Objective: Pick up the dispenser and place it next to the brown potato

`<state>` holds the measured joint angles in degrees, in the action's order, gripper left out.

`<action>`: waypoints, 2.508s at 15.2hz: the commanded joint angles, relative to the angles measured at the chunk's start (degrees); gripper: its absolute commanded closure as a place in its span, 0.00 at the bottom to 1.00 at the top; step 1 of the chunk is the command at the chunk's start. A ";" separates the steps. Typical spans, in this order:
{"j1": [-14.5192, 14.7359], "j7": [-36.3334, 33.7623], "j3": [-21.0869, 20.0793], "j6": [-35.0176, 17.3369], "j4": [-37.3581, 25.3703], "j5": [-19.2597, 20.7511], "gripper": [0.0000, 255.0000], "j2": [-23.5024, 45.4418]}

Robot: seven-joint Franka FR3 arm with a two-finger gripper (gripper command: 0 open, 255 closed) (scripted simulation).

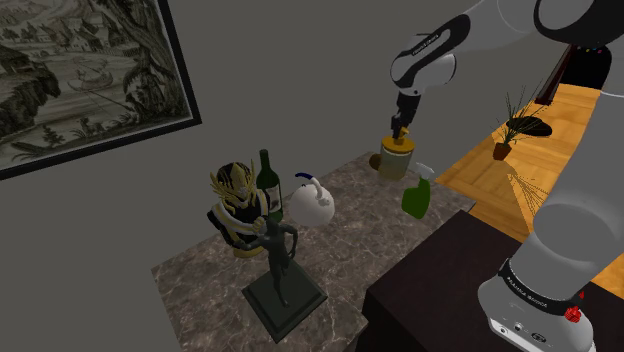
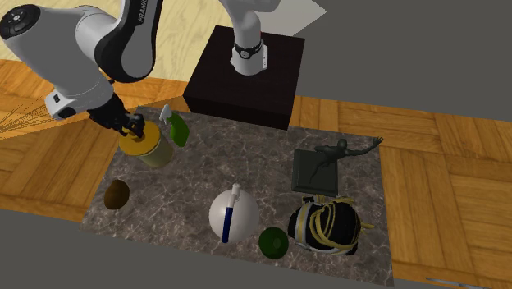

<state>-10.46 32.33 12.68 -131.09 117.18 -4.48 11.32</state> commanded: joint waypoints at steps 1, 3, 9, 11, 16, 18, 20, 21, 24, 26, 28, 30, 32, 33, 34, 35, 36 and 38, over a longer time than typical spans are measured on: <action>-0.04 0.20 -0.09 -1.56 0.74 -0.31 1.00 0.76; -0.11 0.45 -0.19 -2.91 1.23 -0.65 1.00 1.66; -0.39 1.26 -0.58 -6.91 2.40 -1.78 1.00 4.58; -0.50 1.55 -0.75 -8.21 2.69 -2.18 1.00 5.62; -0.86 2.32 -1.25 -11.40 3.18 -3.25 1.00 8.38; -1.03 2.64 -1.49 -12.65 3.29 -3.69 1.00 9.54; -1.21 2.96 -1.75 -13.87 3.35 -4.14 1.00 10.73; -1.31 3.12 -1.88 -14.48 3.36 -4.36 1.00 11.33; -1.46 3.36 -2.10 -15.37 3.36 -4.69 1.00 12.24; -1.46 3.37 -2.10 -15.37 3.36 -4.69 1.00 12.24; -1.46 3.37 -2.10 -15.37 3.36 -4.69 1.00 12.24; -1.46 3.37 -2.10 -15.37 3.36 -4.69 1.00 12.24; -1.47 3.38 -2.10 -15.37 3.36 -4.70 0.00 12.25; -1.47 3.38 -2.10 -15.37 3.36 -4.70 0.00 12.25; -1.47 3.38 -2.10 -15.37 3.36 -4.70 0.00 12.25; -1.47 3.38 -2.10 -15.37 3.36 -4.70 0.00 12.24; -1.46 3.37 -2.10 -15.37 3.36 -4.69 0.00 12.24; -0.96 2.60 -1.38 -12.45 3.58 -3.58 0.00 9.05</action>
<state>-11.58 35.13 10.98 -144.56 120.21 -8.51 21.94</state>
